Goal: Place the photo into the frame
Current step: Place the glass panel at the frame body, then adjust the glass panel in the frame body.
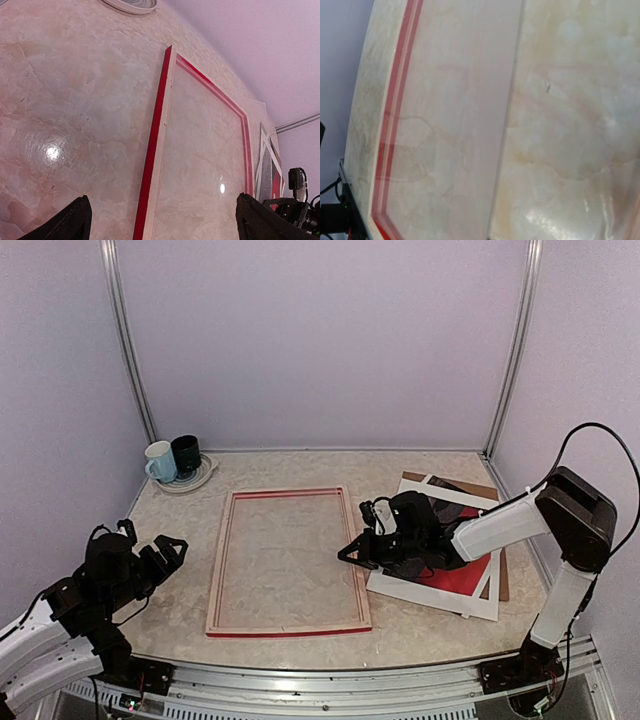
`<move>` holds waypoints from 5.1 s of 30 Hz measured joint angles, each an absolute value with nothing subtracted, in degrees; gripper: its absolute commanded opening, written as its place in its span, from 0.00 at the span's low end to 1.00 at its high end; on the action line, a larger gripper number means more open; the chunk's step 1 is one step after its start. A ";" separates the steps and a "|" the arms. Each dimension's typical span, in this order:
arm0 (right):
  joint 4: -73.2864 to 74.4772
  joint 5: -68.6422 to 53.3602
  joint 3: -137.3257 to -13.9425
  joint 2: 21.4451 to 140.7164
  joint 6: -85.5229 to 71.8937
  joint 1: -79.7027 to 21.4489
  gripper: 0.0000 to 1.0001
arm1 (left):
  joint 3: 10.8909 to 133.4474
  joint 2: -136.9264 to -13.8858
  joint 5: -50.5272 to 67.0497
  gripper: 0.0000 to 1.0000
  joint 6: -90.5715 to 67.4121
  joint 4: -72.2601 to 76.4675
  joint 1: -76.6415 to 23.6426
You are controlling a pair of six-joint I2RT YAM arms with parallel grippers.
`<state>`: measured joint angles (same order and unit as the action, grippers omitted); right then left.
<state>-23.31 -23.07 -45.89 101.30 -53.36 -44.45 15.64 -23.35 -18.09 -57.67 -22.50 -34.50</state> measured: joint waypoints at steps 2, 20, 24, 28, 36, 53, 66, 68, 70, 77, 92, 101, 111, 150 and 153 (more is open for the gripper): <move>-23.29 -23.05 -45.87 101.30 -53.36 -44.45 0.00 | 15.64 -23.35 -18.11 0.99 -57.67 -22.50 -34.50; -22.44 -22.44 -45.87 101.23 -53.21 -44.45 0.00 | 15.64 -23.35 -18.31 0.99 -57.74 -22.52 -34.50; -22.44 -22.41 -45.87 101.23 -53.21 -44.45 0.00 | 15.64 -23.35 -18.33 0.99 -57.76 -22.55 -34.50; -22.44 -22.37 -45.84 101.25 -53.21 -44.45 0.00 | 15.64 -23.24 -18.33 0.99 -57.87 -22.55 -34.50; -22.41 -22.15 -45.74 101.23 -53.23 -44.45 0.00 | 15.64 -22.94 -18.44 0.99 -57.95 -22.57 -34.50; -22.33 -21.78 -45.12 100.60 -53.21 -44.42 0.15 | 15.62 -22.81 -18.46 0.99 -58.35 -22.57 -34.50; -19.49 -21.63 -46.26 100.66 -51.40 -44.34 0.49 | 15.25 -22.76 -18.44 0.99 -58.54 -22.59 -34.50; -18.13 -21.21 -46.83 100.66 -50.65 -44.34 0.52 | 15.11 -22.76 -18.44 0.99 -58.54 -22.59 -34.50; -16.51 -20.51 -47.40 100.66 -50.11 -44.34 0.55 | 15.03 -22.76 -18.44 0.99 -58.54 -22.59 -34.50; -9.34 -16.58 -49.60 99.85 -47.16 -44.34 0.68 | 15.03 -22.79 -18.44 0.99 -58.54 -22.57 -34.50; 5.32 -2.24 -55.68 94.96 -40.82 -44.64 0.58 | 13.87 -24.60 -18.24 0.99 -58.54 -21.28 -34.50; 14.96 10.26 -67.72 101.65 -36.80 -45.01 0.44 | 12.23 -28.32 -18.13 0.99 -58.46 -17.61 -34.50; 21.15 16.45 -75.85 112.84 -34.24 -46.15 0.42 | 11.49 -37.95 -16.93 0.99 -57.45 -9.78 -34.52; 27.75 24.88 -87.57 123.61 -32.32 -51.11 0.42 | 7.25 -42.15 -15.20 0.99 -57.23 -1.67 -34.54; 28.25 24.91 -87.57 123.20 -32.27 -51.11 0.43 | 6.87 -41.95 -15.18 0.99 -57.25 -1.65 -34.54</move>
